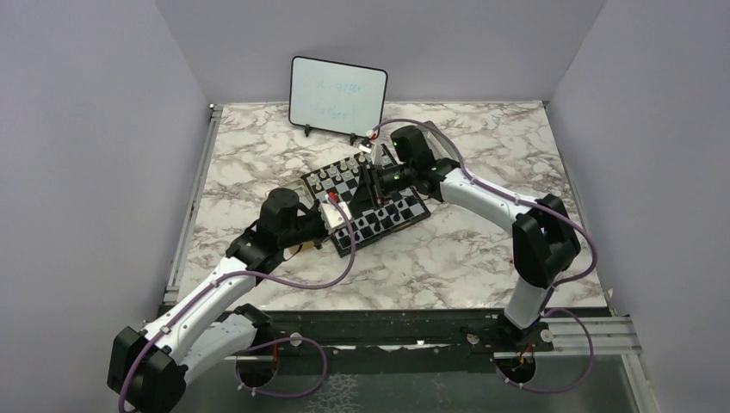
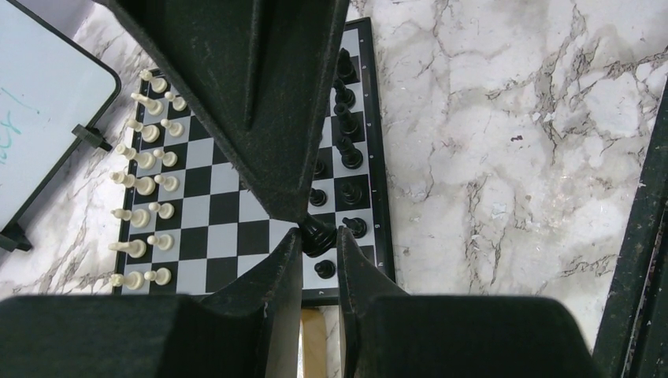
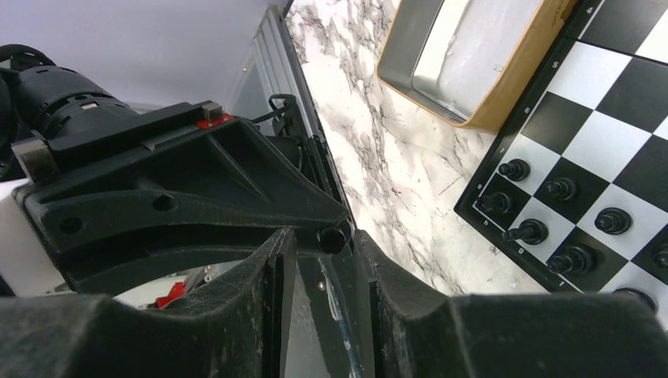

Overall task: Set up the chess pieces on the board
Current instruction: Place the chess piece on the chessboard.

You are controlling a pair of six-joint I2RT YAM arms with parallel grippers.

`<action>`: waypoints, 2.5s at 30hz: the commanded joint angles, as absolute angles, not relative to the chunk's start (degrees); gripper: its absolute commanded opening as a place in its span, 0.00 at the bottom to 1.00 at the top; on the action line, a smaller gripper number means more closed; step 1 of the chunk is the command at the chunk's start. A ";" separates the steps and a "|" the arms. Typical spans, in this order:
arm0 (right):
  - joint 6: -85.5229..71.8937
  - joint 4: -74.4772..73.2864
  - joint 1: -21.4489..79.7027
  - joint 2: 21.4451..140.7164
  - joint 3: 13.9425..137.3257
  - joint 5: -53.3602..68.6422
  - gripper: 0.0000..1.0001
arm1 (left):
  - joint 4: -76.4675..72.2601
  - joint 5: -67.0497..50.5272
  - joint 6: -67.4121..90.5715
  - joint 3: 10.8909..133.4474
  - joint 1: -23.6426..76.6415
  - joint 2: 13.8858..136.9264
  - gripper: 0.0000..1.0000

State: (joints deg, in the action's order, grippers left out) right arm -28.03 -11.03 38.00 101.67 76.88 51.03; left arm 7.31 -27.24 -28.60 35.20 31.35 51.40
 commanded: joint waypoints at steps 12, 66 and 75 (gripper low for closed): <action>-27.13 -13.39 39.11 105.01 80.01 53.70 0.29 | 5.65 -28.34 -29.61 34.11 32.26 49.43 0.14; -11.03 -2.82 36.74 81.32 53.16 -17.80 0.11 | 18.99 -14.19 14.01 48.53 15.57 65.49 0.99; -14.02 -0.58 36.74 84.54 50.47 -19.59 0.11 | 19.38 -12.44 14.12 44.62 15.12 64.31 0.99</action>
State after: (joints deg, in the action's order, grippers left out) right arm -12.34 -3.66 36.77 83.00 52.53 -15.81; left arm 19.59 -11.27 13.43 46.74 15.14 66.78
